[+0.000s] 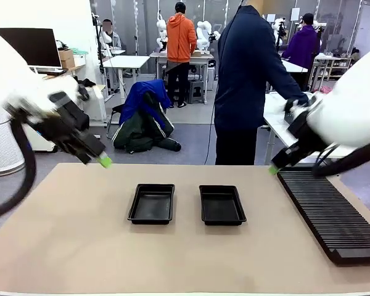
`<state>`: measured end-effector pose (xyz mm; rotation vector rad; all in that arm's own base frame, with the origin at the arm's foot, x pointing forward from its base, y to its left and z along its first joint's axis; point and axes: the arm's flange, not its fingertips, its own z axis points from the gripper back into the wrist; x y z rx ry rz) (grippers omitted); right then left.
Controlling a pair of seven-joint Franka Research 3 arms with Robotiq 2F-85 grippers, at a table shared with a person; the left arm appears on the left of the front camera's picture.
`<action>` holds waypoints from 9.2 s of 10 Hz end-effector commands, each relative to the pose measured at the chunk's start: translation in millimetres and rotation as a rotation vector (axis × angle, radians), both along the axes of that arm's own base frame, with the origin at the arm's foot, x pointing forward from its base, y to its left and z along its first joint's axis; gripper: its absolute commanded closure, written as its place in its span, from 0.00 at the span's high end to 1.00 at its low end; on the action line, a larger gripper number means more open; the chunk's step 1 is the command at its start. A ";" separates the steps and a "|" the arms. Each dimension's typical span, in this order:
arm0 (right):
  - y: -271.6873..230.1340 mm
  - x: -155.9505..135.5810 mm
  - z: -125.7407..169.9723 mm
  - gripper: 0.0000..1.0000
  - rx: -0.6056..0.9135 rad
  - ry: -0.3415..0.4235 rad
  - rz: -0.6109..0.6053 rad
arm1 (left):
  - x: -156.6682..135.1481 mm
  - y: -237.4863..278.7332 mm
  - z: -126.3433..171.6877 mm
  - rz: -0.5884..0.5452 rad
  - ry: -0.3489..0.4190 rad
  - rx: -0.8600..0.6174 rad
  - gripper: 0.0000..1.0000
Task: Inspect and transfer BCBs to ESD trays.
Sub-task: Pick up the Blank PCB from the PCB Rack and place it in the left ESD tray.
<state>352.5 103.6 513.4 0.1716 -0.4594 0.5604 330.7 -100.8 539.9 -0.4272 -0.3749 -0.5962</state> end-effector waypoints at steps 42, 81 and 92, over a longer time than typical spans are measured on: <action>-271.9 -40.2 176.9 0.85 0.541 0.211 -0.309 | -79.5 89.1 175.6 0.457 0.212 -0.141 1.00; -271.9 -40.2 176.9 0.85 0.541 0.211 -0.309 | -73.6 87.9 216.9 0.496 0.127 -0.024 1.00; -271.9 -40.2 176.9 0.85 0.541 0.211 -0.309 | -73.6 87.9 216.9 0.496 0.127 -0.024 1.00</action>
